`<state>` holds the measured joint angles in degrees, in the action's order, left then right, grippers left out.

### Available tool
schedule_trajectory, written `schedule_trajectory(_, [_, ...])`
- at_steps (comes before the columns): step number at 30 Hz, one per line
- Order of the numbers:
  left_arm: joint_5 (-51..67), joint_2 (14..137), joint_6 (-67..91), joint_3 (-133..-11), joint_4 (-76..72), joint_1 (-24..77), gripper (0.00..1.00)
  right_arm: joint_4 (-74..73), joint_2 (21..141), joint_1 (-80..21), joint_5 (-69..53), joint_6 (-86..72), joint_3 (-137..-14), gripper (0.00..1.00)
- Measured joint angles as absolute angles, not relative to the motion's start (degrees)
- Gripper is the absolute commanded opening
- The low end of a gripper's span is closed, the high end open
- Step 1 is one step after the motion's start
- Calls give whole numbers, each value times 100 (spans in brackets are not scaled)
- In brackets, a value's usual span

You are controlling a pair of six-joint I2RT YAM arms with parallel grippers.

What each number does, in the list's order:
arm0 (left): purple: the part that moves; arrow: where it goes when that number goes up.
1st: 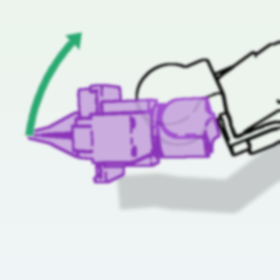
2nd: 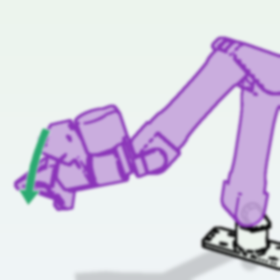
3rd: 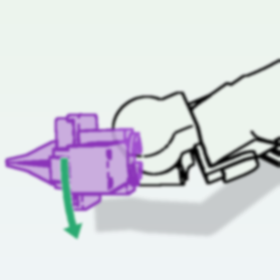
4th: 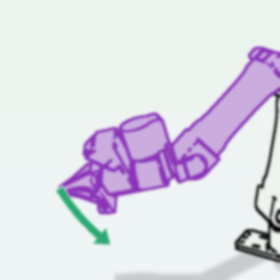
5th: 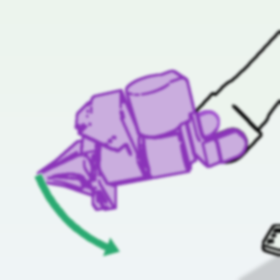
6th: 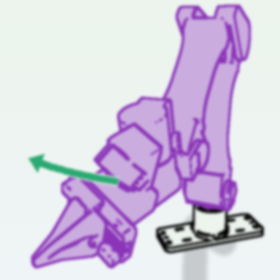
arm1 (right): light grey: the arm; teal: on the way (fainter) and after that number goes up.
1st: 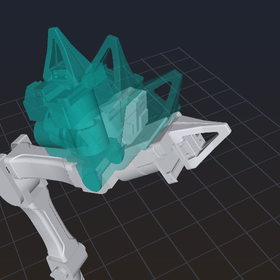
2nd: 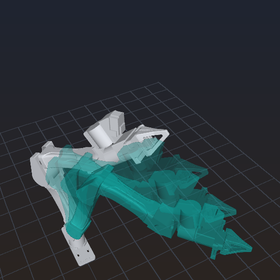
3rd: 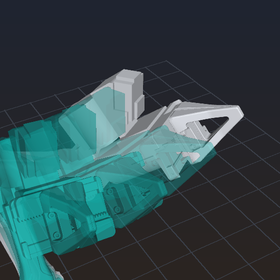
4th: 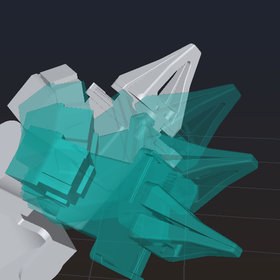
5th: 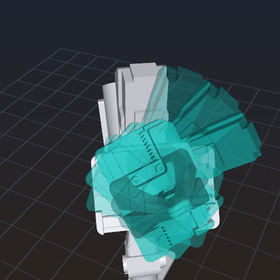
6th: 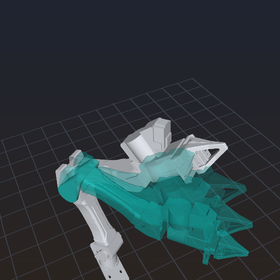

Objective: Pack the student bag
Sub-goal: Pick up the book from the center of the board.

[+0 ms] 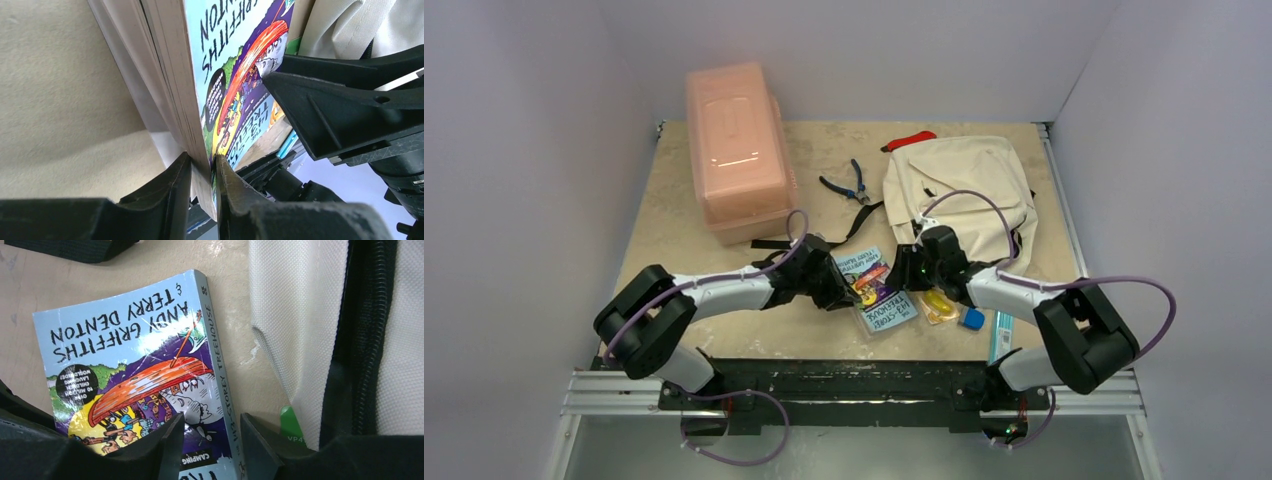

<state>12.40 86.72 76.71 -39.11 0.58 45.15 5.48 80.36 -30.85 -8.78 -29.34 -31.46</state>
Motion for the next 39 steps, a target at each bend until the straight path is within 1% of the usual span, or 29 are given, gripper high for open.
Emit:
schedule_trajectory(4, [1243, 8427, 7524, -3916, 320, 4399, 0, 419, 7891, -3111, -996, -2971, -3135, 66])
schedule_trajectory(10, [1415, 7979, 7172, -3924, 517, 4066, 0, 416, 7341, -3111, -1455, -3262, -3135, 93])
schedule_trajectory(12, [1503, 7795, 7081, -3920, 530, 3992, 0, 462, 7185, -3111, -1584, -3441, -3135, 98])
schedule_trajectory(18, [1765, 7144, 6978, -3809, 379, 3824, 0, 705, 6969, -3105, -1909, -4160, -3020, 99])
schedule_trajectory(25, [1997, 6632, 6982, -3544, 285, 3645, 0, 1361, 6858, -2978, -2379, -5078, -2410, 99])
schedule_trajectory(27, [2036, 6501, 6984, -3481, 274, 3612, 0, 1712, 6788, -2939, -2571, -5347, -2193, 93])
schedule_trajectory(29, [2071, 6390, 6984, -3459, 259, 3599, 0, 2161, 6744, -2921, -2753, -5629, -2001, 79])
schedule_trajectory(30, [2084, 6342, 6984, -3450, 246, 3594, 0, 2539, 6718, -2919, -2862, -5852, -1859, 70])
schedule_trajectory(32, [2121, 6285, 6984, -3435, 187, 3594, 0, 3173, 6672, -2919, -3000, -6202, -1632, 59])
schedule_trajectory(34, [2165, 6274, 6982, -3426, 163, 3590, 0, 3704, 6587, -2917, -3057, -6552, -1409, 46])
schedule_trajectory(35, [2189, 6272, 6978, -3424, 161, 3568, 0, 3924, 6528, -2884, -3052, -6755, -1304, 41])
schedule_trajectory(36, [2198, 6272, 6969, -3424, 163, 3555, 0, 4053, 6469, -2864, -3039, -6869, -1258, 32])
schedule_trajectory(37, [2204, 6267, 6943, -3424, 169, 3544, 3, 4106, 6405, -2853, -3011, -6973, -1249, 22])
schedule_trajectory(38, [2209, 6263, 6930, -3424, 185, 3535, 11, 4139, 6302, -2851, -2952, -7078, -1251, 14])
schedule_trajectory(39, [2217, 6261, 6914, -3424, 198, 3533, 21, 4154, 6163, -2851, -2902, -7146, -1260, 9])
